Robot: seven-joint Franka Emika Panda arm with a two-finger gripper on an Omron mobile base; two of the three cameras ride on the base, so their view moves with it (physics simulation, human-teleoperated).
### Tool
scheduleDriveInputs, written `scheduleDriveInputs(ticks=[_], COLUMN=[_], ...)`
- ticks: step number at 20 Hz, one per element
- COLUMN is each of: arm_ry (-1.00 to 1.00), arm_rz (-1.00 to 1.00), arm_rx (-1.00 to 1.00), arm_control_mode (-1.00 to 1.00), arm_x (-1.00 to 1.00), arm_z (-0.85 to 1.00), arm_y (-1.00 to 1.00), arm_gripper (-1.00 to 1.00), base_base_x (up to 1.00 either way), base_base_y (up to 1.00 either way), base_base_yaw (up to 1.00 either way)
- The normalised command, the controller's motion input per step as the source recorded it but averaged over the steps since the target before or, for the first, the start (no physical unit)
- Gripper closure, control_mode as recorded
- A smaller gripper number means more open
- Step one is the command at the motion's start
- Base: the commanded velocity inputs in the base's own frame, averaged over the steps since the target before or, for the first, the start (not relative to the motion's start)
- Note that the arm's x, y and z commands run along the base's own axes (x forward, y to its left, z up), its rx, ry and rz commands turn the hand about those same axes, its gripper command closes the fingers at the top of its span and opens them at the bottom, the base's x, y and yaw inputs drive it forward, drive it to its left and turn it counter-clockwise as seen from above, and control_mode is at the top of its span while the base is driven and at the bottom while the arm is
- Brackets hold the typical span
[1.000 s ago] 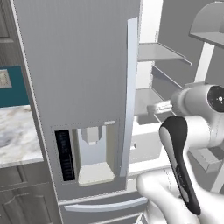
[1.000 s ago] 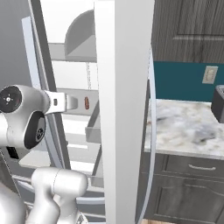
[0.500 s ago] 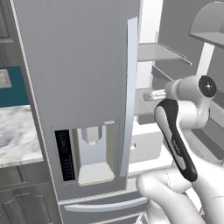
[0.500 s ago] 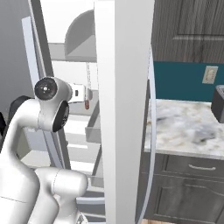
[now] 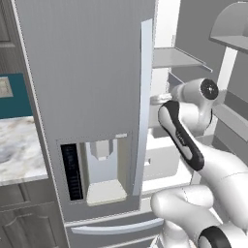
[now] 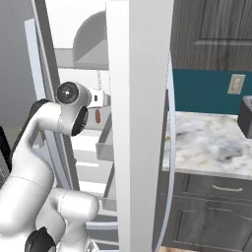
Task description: Move the hot dog bun to the plate on the dining table and place the condiment next to that plate. Then navigate to the fridge and take the sausage and place it on the plate as well.
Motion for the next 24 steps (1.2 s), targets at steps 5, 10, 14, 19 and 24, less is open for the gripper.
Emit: scheduleDriveInputs(ticks=[5, 10, 14, 19, 24], arm_ry=[0.03, 0.06, 0.11, 0.11, 0.09], arm_rz=[0.00, 0.00, 0.01, 0.07, 0.13], arm_rx=[0.00, 0.00, 0.00, 0.05, 0.08], arm_control_mode=[-1.00, -1.00, -1.00, -1.00, -1.00], arm_x=[0.60, 0.50, 0.50, 0.49, 0.28], arm_z=[-0.28, -0.26, -0.28, -0.30, -0.33], arm_y=[0.00, 0.00, 0.00, -0.03, 0.02], arm_gripper=[-1.00, -1.00, -1.00, -1.00, -1.00], base_base_x=[0.00, 0.00, 0.00, 0.00, 0.00], base_base_y=[0.00, 0.00, 0.00, 0.00, 0.00], base_base_yaw=[0.00, 0.00, 0.00, 0.00, 0.00])
